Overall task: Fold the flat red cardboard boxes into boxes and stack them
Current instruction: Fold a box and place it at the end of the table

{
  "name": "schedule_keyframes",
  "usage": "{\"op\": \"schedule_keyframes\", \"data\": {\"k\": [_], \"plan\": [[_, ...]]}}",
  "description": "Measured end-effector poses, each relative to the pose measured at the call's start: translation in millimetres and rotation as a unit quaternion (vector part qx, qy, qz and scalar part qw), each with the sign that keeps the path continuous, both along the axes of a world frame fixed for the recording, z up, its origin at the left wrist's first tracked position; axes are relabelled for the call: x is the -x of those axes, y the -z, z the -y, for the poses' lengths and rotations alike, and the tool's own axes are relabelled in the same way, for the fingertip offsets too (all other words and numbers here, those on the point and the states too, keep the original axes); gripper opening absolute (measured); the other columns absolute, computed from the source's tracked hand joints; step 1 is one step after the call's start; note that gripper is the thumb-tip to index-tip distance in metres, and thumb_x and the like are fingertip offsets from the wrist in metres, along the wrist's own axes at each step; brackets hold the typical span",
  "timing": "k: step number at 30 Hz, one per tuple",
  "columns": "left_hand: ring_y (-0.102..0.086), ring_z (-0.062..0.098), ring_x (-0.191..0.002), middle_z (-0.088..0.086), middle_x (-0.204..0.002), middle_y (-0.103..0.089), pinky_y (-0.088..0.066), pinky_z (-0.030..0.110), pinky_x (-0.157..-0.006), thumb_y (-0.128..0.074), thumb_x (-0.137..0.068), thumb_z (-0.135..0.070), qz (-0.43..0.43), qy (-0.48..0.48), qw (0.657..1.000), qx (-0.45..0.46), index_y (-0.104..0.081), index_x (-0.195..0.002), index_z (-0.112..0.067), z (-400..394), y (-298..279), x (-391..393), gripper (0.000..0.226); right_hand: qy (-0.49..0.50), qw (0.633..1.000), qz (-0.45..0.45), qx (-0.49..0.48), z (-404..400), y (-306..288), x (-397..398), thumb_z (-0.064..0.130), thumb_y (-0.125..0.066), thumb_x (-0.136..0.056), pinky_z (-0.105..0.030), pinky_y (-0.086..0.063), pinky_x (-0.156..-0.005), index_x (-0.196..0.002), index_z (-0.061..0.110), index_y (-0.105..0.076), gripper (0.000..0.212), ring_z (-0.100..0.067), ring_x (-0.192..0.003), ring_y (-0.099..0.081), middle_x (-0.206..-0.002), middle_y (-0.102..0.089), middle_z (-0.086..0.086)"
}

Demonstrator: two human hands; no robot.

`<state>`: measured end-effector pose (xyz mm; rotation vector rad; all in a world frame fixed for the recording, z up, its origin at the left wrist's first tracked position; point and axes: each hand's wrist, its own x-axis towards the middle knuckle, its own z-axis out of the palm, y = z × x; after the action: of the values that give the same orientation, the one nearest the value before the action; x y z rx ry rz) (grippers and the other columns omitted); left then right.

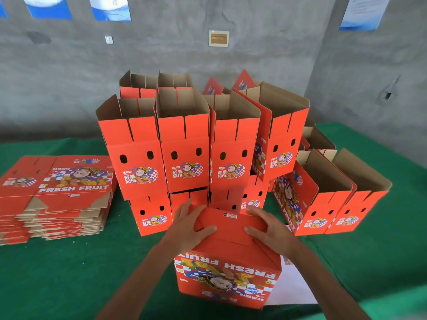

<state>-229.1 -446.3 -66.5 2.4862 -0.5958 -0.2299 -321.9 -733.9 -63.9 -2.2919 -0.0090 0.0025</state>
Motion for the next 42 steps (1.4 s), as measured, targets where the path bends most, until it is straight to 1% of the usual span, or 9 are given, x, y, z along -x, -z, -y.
{"op": "schedule_keyframes", "data": {"k": [8,14,16,20,23,26,29,35,42], "plan": [[-0.056,0.036,-0.12,0.005,-0.149,-0.028,-0.054,0.049,-0.096,-0.048,-0.086,-0.083,0.073,-0.036,0.978,-0.19,-0.027,-0.155,-0.04,21,-5,-9,0.084,-0.001,0.971,0.021,0.237,-6,5,-19,0.055,-0.062,-0.096,-0.037,-0.041,-0.106,-0.145,0.031,-0.048,0.056,-0.017,-0.129,-0.048,-0.14,-0.054,0.006],[-0.053,0.036,-0.12,0.008,-0.146,-0.035,-0.054,0.05,-0.092,-0.024,-0.103,-0.065,0.089,-0.067,0.981,-0.159,-0.038,-0.145,-0.032,18,3,-10,0.055,0.164,0.985,0.058,-0.003,-9,3,-6,0.063,-0.044,-0.098,-0.024,-0.047,-0.081,-0.105,0.015,-0.07,0.055,-0.018,-0.098,-0.063,-0.098,-0.067,0.004],[-0.046,0.036,-0.13,0.007,-0.154,-0.029,-0.052,0.052,-0.096,-0.027,-0.096,-0.077,0.079,-0.073,0.98,-0.168,-0.033,-0.146,-0.034,16,6,-12,0.066,0.212,0.974,-0.006,-0.073,-4,5,1,0.068,-0.035,-0.097,-0.035,-0.053,-0.083,-0.098,0.014,-0.069,0.064,-0.022,-0.09,-0.067,-0.092,-0.069,-0.004],[-0.021,0.035,-0.15,-0.005,-0.168,0.002,-0.044,0.056,-0.107,-0.039,-0.068,-0.101,0.053,-0.02,0.977,-0.205,-0.014,-0.155,-0.041,22,8,-10,0.108,0.169,0.964,-0.15,-0.136,8,6,14,0.068,-0.07,-0.084,-0.031,-0.06,-0.084,-0.117,0.034,-0.065,0.048,-0.009,-0.095,-0.071,-0.105,-0.074,0.015],[-0.037,0.038,-0.142,0.0,-0.167,-0.006,-0.047,0.054,-0.105,-0.048,-0.058,-0.104,0.037,-0.041,0.977,-0.205,-0.015,-0.155,-0.039,28,8,-4,0.121,0.137,0.976,-0.157,-0.07,5,-2,18,0.068,-0.086,-0.065,-0.016,-0.054,-0.061,-0.107,0.033,-0.052,0.065,0.0,-0.082,-0.069,-0.089,-0.072,0.022],[-0.047,0.037,-0.133,0.004,-0.162,-0.017,-0.05,0.052,-0.1,-0.054,-0.056,-0.102,0.035,-0.068,0.974,-0.214,-0.022,-0.152,-0.034,31,2,-4,0.122,0.158,0.971,-0.153,0.092,-9,-7,12,0.076,-0.084,-0.059,-0.035,-0.053,-0.072,-0.113,0.022,-0.037,0.09,-0.017,-0.096,-0.065,-0.106,-0.062,0.007],[-0.047,0.037,-0.132,0.004,-0.16,-0.021,-0.05,0.051,-0.099,-0.044,-0.069,-0.099,0.061,-0.055,0.975,-0.205,-0.024,-0.153,-0.033,27,-1,-3,0.108,0.156,0.968,-0.153,0.127,-13,-8,12,0.082,-0.077,-0.062,-0.039,-0.053,-0.078,-0.117,0.022,-0.034,0.091,-0.022,-0.1,-0.065,-0.113,-0.062,0.003],[-0.053,0.039,-0.129,0.005,-0.159,-0.026,-0.048,0.053,-0.103,-0.031,-0.098,-0.074,-0.009,-0.105,0.992,-0.074,-0.039,-0.145,-0.032,12,-3,-5,0.063,0.237,0.936,-0.212,-0.147,0,-6,22,0.081,-0.012,-0.092,-0.027,-0.055,-0.062,-0.129,0.028,-0.057,0.079,-0.021,-0.089,-0.072,-0.118,-0.067,-0.002],[-0.064,0.035,-0.104,0.01,-0.111,-0.065,-0.05,0.043,-0.088,-0.035,-0.101,-0.068,-0.07,-0.187,0.98,0.007,-0.047,-0.117,-0.018,11,-14,-8,0.054,0.205,0.855,-0.435,-0.195,9,24,44,0.085,-0.021,-0.091,-0.029,-0.054,-0.072,-0.104,0.005,-0.057,0.088,-0.019,-0.068,-0.066,-0.088,-0.072,-0.011]]}}
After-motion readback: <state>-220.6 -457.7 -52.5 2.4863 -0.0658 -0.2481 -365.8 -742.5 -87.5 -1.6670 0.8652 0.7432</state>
